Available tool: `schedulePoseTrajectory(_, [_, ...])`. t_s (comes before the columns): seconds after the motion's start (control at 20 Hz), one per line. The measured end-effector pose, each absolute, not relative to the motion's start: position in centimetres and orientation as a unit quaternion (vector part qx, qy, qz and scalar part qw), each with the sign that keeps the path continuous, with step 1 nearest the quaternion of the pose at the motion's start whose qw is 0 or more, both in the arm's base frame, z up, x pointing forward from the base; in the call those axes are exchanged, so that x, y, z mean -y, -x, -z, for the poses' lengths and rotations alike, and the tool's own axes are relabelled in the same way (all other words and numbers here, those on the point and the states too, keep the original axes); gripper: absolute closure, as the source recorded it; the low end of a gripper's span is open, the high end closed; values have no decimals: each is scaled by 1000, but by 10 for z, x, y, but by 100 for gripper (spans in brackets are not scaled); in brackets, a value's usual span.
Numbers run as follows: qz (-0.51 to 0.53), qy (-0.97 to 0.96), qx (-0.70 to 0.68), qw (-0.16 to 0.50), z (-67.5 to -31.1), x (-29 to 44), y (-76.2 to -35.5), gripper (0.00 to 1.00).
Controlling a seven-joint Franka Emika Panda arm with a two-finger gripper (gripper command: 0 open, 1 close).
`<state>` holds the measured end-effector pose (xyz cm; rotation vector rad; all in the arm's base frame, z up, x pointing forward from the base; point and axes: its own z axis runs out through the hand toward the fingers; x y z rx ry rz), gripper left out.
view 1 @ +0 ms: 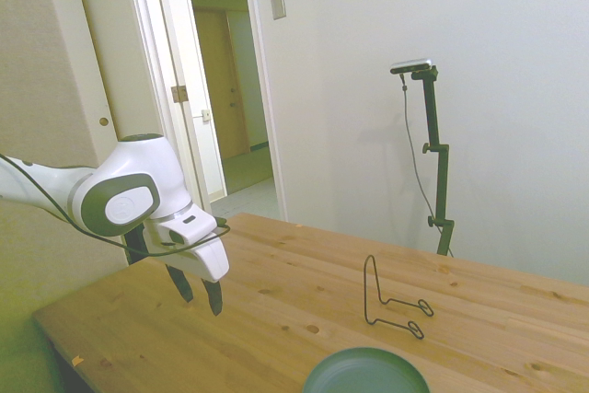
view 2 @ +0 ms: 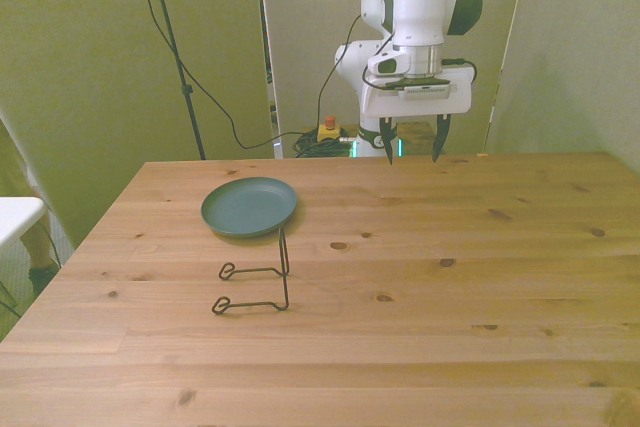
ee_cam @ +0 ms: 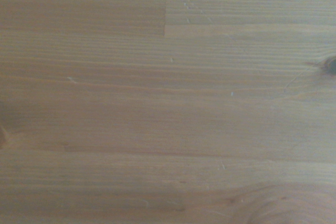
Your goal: Load the plate
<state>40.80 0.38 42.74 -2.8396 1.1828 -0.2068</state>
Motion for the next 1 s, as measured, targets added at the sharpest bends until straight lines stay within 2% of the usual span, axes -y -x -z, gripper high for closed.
schedulePoseTrajectory(0.25, [54,919,-391,21,-423,6,-407,0])
schedulePoseTrajectory(0.7, [85,889,-433,-123,-399,69,-416,0])
schedulePoseTrajectory(1.0, [91,874,-447,-170,-378,112,-431,0])
